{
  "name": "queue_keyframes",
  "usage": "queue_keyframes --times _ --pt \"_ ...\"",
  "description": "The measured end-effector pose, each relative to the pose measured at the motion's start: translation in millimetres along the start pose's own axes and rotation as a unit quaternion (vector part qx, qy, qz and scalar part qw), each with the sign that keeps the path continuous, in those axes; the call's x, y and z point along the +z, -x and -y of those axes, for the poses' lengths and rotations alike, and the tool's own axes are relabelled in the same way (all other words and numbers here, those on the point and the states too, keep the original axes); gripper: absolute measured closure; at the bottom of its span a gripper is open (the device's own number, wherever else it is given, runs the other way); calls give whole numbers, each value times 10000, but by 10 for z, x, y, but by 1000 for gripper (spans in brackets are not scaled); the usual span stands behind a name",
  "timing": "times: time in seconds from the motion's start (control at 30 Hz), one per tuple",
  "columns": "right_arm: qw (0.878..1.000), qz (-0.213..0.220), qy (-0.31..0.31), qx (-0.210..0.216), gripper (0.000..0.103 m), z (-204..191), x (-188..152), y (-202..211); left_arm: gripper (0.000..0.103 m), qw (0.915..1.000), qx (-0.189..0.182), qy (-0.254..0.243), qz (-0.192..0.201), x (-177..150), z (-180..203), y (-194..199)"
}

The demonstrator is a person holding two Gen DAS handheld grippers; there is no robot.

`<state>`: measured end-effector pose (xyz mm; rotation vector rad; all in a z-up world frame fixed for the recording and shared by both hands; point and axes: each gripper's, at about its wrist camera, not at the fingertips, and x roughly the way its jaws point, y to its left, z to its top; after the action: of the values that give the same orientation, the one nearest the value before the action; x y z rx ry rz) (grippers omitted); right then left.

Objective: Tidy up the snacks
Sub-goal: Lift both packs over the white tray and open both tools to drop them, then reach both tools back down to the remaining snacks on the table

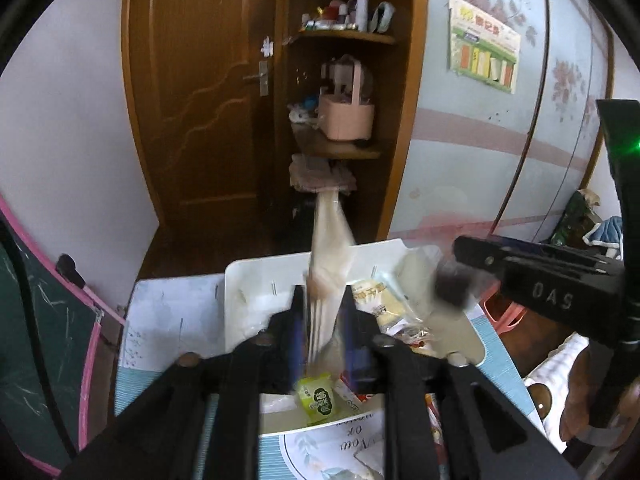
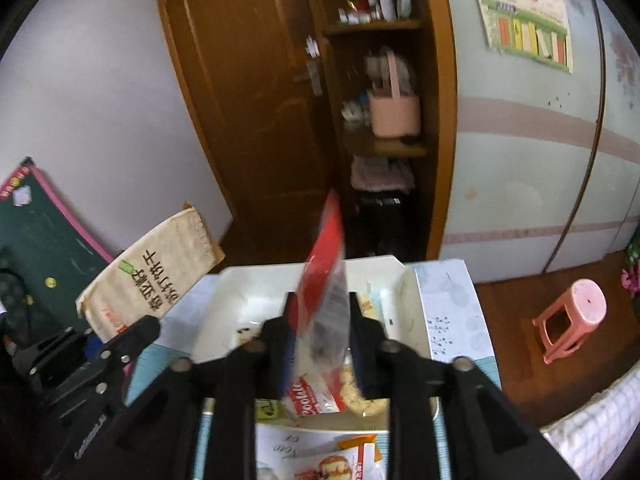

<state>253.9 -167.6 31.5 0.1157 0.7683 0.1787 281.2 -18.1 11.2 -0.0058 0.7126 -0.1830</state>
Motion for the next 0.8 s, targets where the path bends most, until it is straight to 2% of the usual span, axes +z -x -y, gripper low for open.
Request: queue_keyframes --times 0.03,0.07,0.1,0.17,0.47,0.8 --pt "10000 -83 -9 -32 56 -5 18 -58 25 9999 26 45 -89 -3 -21 -52" --pt "9998 -186 -50 -56 41 -10 22 -135 13 9998 105 121 -94 -17 -45 -72" --pt "9997 -242 -92 -43 35 -3 14 -176 6 9998 142 170 -12 -49 -66 -51" --pt "9994 -314 -142 44 35 0 -36 -215 6 9996 141 149 178 -98 -81 -7" --pt "9993 -372 -72 -39 35 -36 -211 -87 6 9999 99 44 21 -249 -59 136" --pt "9983 -392 -29 -426 35 -27 -364 245 6 10000 64 -59 10 -389 54 545"
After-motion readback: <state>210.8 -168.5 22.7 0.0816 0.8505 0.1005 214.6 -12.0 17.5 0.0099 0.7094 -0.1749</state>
